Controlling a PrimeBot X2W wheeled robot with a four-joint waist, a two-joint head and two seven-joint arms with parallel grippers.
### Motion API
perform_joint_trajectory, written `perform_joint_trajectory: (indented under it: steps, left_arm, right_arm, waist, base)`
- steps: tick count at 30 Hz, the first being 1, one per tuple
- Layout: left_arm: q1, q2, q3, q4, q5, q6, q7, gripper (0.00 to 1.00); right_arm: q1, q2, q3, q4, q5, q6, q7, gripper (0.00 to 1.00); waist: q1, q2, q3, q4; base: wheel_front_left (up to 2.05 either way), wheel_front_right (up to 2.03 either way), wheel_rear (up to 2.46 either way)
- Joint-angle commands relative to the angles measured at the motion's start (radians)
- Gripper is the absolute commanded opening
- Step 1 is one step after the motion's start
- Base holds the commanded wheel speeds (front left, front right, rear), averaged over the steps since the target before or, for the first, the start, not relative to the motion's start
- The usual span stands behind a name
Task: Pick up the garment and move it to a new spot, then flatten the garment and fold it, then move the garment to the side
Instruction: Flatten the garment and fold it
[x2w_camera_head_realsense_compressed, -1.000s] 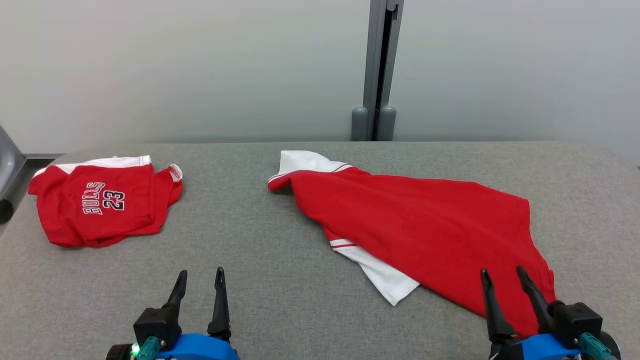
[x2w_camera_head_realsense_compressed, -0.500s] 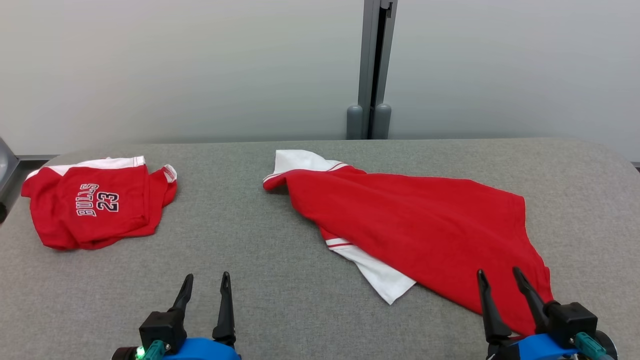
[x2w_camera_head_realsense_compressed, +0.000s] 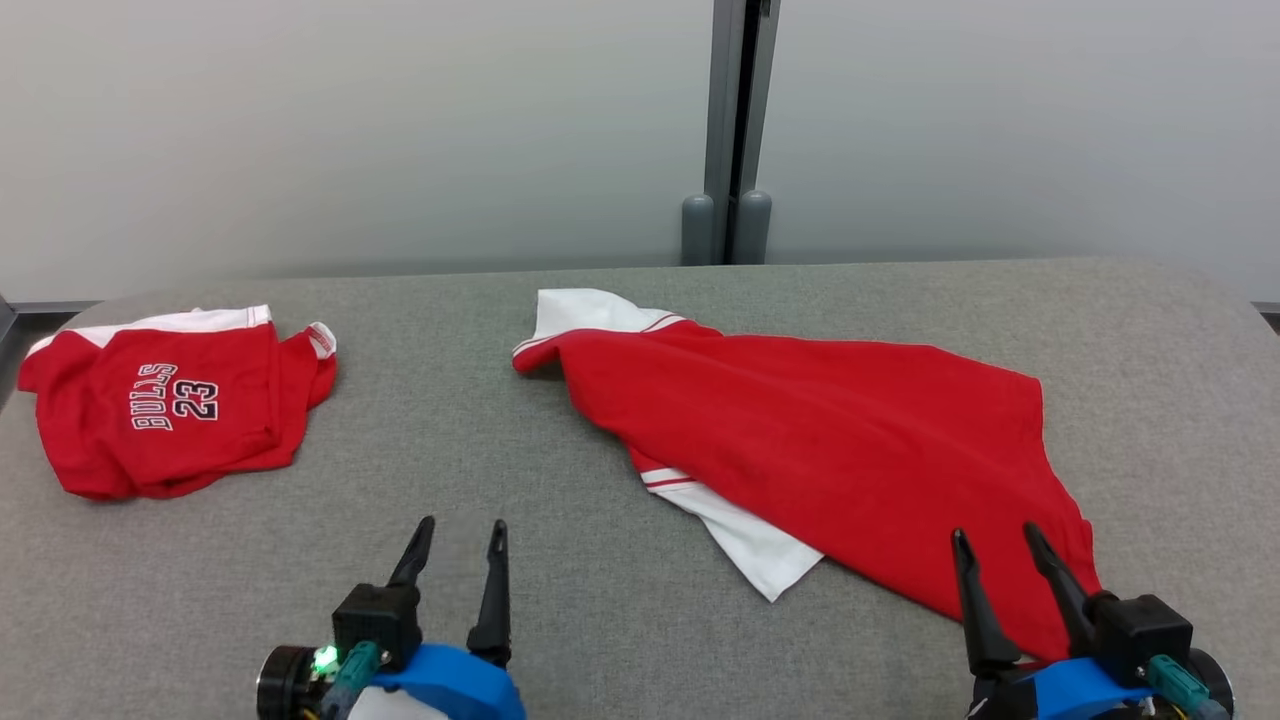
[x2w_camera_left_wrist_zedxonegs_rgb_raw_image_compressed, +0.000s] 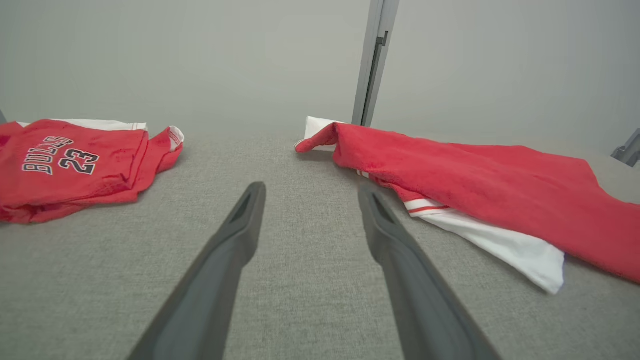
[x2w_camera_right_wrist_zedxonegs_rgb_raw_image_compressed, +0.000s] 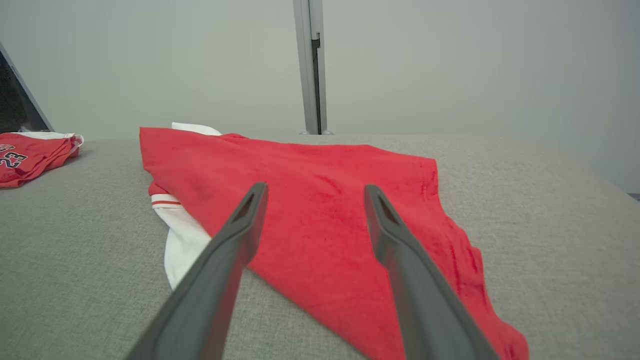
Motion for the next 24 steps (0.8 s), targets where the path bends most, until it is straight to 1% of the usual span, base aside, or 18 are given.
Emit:
perform_joint_trajectory:
  steps: [1, 4, 7, 10, 14, 16, 19, 22, 23, 24]
  left_arm:
    - [-0.029, -0.005, -0.019, 0.002, 0.013, -0.012, 0.009, 1.0]
    - [-0.083, -0.024, -0.077, 0.012, 0.041, -0.035, 0.043, 1.0]
    - [-0.138, -0.042, -0.139, 0.043, 0.059, -0.069, 0.084, 1.0]
    - [-0.186, -0.059, -0.208, 0.089, 0.073, -0.103, 0.118, 1.0]
    - [-0.233, -0.07, -0.291, 0.157, 0.066, -0.135, 0.15, 1.0]
    - [-0.259, -0.074, -0.324, 0.194, 0.071, -0.137, 0.162, 1.0]
    - [-0.281, -0.074, -0.356, 0.254, 0.057, -0.126, 0.175, 1.0]
    - [-0.309, -0.075, -0.38, 0.297, 0.04, -0.103, 0.183, 1.0]
    - [-0.314, -0.075, -0.385, 0.31, 0.034, -0.094, 0.187, 1.0]
    - [-0.314, -0.075, -0.385, 0.31, 0.034, -0.094, 0.187, 1.0]
  right_arm:
    - [-0.012, -0.005, 0.002, -0.003, -0.008, 0.0, -0.004, 1.0]
    - [-0.03, -0.005, 0.003, -0.01, -0.016, 0.0, -0.004, 1.0]
    - [-0.043, -0.005, 0.009, -0.016, -0.022, 0.0, -0.004, 1.0]
    - [-0.06, -0.005, 0.02, -0.025, -0.024, 0.0, -0.004, 1.0]
    - [-0.082, -0.005, 0.032, -0.029, -0.019, 0.0, -0.004, 1.0]
    - [-0.093, -0.005, 0.042, -0.028, -0.014, 0.0, -0.004, 1.0]
    - [-0.109, -0.005, 0.05, -0.023, -0.01, 0.0, -0.004, 1.0]
    - [-0.116, -0.005, 0.055, -0.023, -0.007, 0.0, -0.004, 1.0]
    - [-0.117, -0.005, 0.053, -0.023, -0.007, 0.0, -0.004, 1.0]
    - [-0.117, -0.005, 0.053, -0.023, -0.007, 0.0, -0.004, 1.0]
  waist:
    - [-0.0001, 0.0, 0.006, -0.005]
    - [-0.0001, 0.0, 0.021, -0.018]
    - [-0.0001, 0.0, 0.038, -0.037]
    - [-0.0001, 0.0, 0.06, -0.065]
    - [-0.0001, 0.0, 0.095, -0.114]
    - [-0.0001, 0.0, 0.114, -0.143]
    - [-0.0001, 0.0, 0.139, -0.187]
    - [-0.0001, 0.0, 0.159, -0.225]
    - [-0.0001, 0.0, 0.162, -0.234]
    - [-0.0001, 0.0, 0.162, -0.234]
  base:
    - [0.0, 0.0, 0.0]
    - [0.0, 0.0, 0.0]
    - [0.0, 0.0, 0.0]
    - [0.0, 0.0, 0.0]
    - [0.0, 0.0, 0.0]
    - [0.0, 0.0, 0.0]
    - [0.0, 0.0, 0.0]
    - [0.0, 0.0, 0.0]
    - [0.0, 0.0, 0.0]
    - [0.0, 0.0, 0.0]
